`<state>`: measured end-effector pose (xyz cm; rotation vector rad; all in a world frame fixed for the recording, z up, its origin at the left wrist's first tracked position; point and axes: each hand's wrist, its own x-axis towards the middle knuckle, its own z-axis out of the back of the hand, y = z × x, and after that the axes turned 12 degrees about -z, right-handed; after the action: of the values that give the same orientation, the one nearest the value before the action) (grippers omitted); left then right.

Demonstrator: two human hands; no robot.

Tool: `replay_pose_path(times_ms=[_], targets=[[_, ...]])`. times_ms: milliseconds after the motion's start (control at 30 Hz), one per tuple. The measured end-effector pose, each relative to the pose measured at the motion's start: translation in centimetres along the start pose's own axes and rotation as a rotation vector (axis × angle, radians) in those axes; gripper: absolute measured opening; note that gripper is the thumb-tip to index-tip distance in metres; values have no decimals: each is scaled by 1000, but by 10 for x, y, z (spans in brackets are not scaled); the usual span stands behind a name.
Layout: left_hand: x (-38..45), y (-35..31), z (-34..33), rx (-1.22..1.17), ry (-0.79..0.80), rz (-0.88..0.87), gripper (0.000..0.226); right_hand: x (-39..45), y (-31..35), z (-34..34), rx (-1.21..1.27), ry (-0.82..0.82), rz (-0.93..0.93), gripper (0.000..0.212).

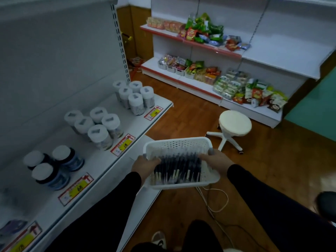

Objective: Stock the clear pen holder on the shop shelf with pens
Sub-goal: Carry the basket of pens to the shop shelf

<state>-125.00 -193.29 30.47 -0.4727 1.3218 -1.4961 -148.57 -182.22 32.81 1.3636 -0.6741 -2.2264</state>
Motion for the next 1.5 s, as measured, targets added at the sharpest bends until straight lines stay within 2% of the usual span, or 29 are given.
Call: replay_pose_path(times_ms=[233, 300, 400, 500, 533, 567, 600, 633, 667, 700, 767, 800, 867, 967, 1033, 1133, 1267, 1333, 1400, 1433, 1500], targets=[[48, 10, -6, -94, -111, 129, 32, 80, 37, 4, -124, 90, -23, 27], [54, 14, -10, -106, -174, 197, 44, 107, 46, 4, -191, 155, -8, 35], [58, 21, -18, -149, -288, 287, 69, 142, 62, 1, -307, 296, 3, 60], [51, 27, -25, -251, -397, 352, 86, 163, 82, -10, -357, 402, 22, 69], [47, 30, -26, -277, -430, 379, 89, 170, 85, -15, -389, 423, 29, 64], [39, 32, -27, -286, -467, 403, 90, 177, 87, -20, -438, 440, 51, 49], [30, 36, -29, -284, -503, 440, 88, 178, 90, -26, -485, 469, 65, 23], [21, 40, -31, -282, -542, 469, 83, 179, 92, -33, -511, 498, 109, 11], [11, 45, -32, -294, -576, 490, 76, 179, 95, -41, -552, 504, 113, 19], [1, 49, -33, -309, -606, 496, 69, 180, 93, -50, -590, 547, 109, 15], [-18, 58, -34, -335, -662, 524, 66, 178, 89, -70, -640, 592, 113, 65], [-27, 64, -34, -344, -695, 548, 70, 174, 86, -81, -673, 607, 110, 72], [-45, 74, -31, -351, -745, 587, 74, 166, 76, -100, -698, 642, 134, 62], [-71, 96, -28, -323, -778, 609, 65, 152, 56, -125, -678, 697, 109, 78], [-86, 116, -26, -342, -779, 621, 61, 145, 38, -142, -631, 703, 72, 80], [-102, 154, -23, -377, -740, 641, 72, 139, 5, -164, -668, 668, 34, 78], [-111, 217, -33, -445, -709, 649, 68, 153, -49, -196, -693, 634, -21, 51], [-111, 251, -47, -495, -705, 660, 68, 169, -76, -211, -682, 636, -78, 57], [-104, 289, -66, -563, -700, 687, 75, 189, -104, -227, -720, 628, -91, 40], [-97, 310, -76, -579, -693, 698, 79, 205, -120, -235, -718, 633, -109, 40], [-81, 351, -101, -624, -679, 711, 86, 237, -152, -246, -736, 620, -147, 56]])
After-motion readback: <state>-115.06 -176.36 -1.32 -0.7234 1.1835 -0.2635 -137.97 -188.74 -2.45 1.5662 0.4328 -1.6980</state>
